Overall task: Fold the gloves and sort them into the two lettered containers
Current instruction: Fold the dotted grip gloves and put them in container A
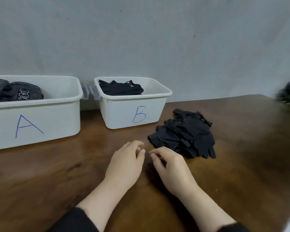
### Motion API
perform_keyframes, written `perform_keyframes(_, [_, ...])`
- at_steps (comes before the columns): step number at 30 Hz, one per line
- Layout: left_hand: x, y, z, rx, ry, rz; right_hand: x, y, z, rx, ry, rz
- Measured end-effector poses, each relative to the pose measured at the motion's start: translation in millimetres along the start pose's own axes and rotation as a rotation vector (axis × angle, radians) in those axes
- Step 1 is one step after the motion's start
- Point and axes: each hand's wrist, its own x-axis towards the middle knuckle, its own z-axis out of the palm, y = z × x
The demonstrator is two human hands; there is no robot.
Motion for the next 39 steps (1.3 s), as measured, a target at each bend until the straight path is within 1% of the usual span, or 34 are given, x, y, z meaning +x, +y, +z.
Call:
perform_keyframes(2, [2,7,7,-0.004,0.002,0.016,3,9,-5,0.018,0.068,-0.024])
perform_keyframes(5, [4,12,13,0.009,0.016,0.042,13,28,-20,-0.029,0.238,-0.046])
perform_keyframes(8, [7,14,15,0.025,0.025,0.079,28,56,-35,-0.128,0.415,0.024])
perform_keyframes(9, [8,14,16,0.029,0.027,0.088,33,66,-39,-0.149,0.439,0.070])
perform_keyframes(10, [9,15,17,0.033,0.026,0.094,39,76,-42,-0.160,0.425,0.138])
perform_keyframes(11, [10,16,17,0.035,0.024,0.099,45,85,-44,-0.163,0.374,0.226])
perform_keyframes(13, [12,16,18,0.034,0.015,0.106,53,98,-47,-0.176,0.226,0.403])
perform_keyframes(14, [13,15,19,0.035,0.011,0.109,55,103,-46,-0.184,0.170,0.453])
perform_keyframes(15, [14,15,19,0.039,0.006,0.113,56,106,-45,-0.184,0.149,0.471])
perform_keyframes(22, [13,11,20,0.047,0.001,0.133,59,108,-47,-0.133,0.244,0.471])
perform_keyframes(25, [13,11,18,0.036,-0.002,0.134,59,94,-65,-0.062,0.409,0.365])
perform_keyframes(26, [13,11,18,0.030,-0.002,0.132,61,87,-74,-0.025,0.439,0.331])
perform_keyframes(30, [13,12,16,-0.009,0.039,0.133,79,56,-117,0.080,0.444,0.220])
perform_keyframes(32, [12,14,14,-0.056,0.064,0.130,91,38,-138,0.109,0.417,0.170])
perform_keyframes(34, [11,17,11,-0.177,0.114,0.128,100,18,-155,0.214,0.325,0.127])
perform_keyframes(36, [9,21,6,-0.402,0.165,0.130,103,-2,-166,0.383,0.173,0.106])
perform_keyframes(37, [7,25,2,-0.521,0.165,0.132,104,-11,-168,0.446,0.080,0.102])
perform_keyframes(39, [3,29,-6,-0.674,0.124,0.132,104,-24,-163,0.494,-0.078,0.100])
